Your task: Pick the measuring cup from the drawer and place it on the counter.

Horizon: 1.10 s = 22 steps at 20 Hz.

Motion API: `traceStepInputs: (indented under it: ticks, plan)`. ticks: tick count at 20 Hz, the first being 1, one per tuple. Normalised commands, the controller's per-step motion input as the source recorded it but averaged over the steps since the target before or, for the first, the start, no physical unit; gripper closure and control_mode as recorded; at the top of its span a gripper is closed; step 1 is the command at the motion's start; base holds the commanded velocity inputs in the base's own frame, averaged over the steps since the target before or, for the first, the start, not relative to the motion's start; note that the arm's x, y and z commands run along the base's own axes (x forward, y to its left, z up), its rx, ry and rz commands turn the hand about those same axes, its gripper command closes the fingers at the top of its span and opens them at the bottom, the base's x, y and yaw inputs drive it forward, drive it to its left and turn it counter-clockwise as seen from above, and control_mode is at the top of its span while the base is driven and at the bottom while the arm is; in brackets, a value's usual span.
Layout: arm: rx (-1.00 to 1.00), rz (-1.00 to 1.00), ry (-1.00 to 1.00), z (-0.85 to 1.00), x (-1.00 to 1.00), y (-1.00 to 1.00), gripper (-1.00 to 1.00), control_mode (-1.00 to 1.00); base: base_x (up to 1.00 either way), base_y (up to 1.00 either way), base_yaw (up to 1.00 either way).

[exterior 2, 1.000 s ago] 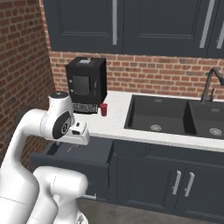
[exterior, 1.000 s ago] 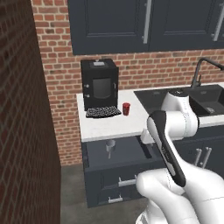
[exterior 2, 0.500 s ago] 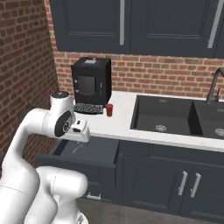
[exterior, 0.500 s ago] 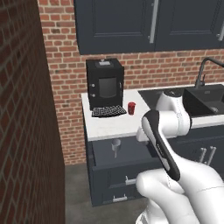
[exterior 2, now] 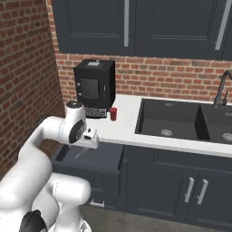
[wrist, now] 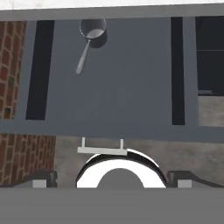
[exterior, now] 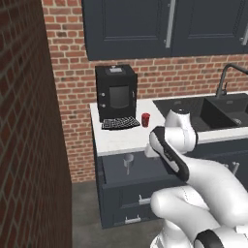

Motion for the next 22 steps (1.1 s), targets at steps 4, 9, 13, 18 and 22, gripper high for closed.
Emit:
traceStepInputs:
  ticks: [4, 9, 13, 18, 22]
  plan:
    - [0.00, 0.00, 0.00, -0.70, 0.23, 0.00, -1.00, -1.00, 0.00, 0.00, 0.00]
    - [0.00, 0.00, 0.00, -0.65, 0.16, 0.00, -1.00, -1.00, 0.00, 0.00, 0.00]
    - [0.00, 0.00, 0.00, -0.60, 0.16, 0.00, -1.00, -1.00, 0.00, 0.00, 0.00]
    - [0.00, 0.00, 0.00, -0.39, 0.23, 0.00, -1.00, -1.00, 0.00, 0.00, 0.00]
    - [0.00, 0.00, 0.01, -0.39, 0.22, 0.00, -1.00, -1.00, 0.00, 0.00, 0.00]
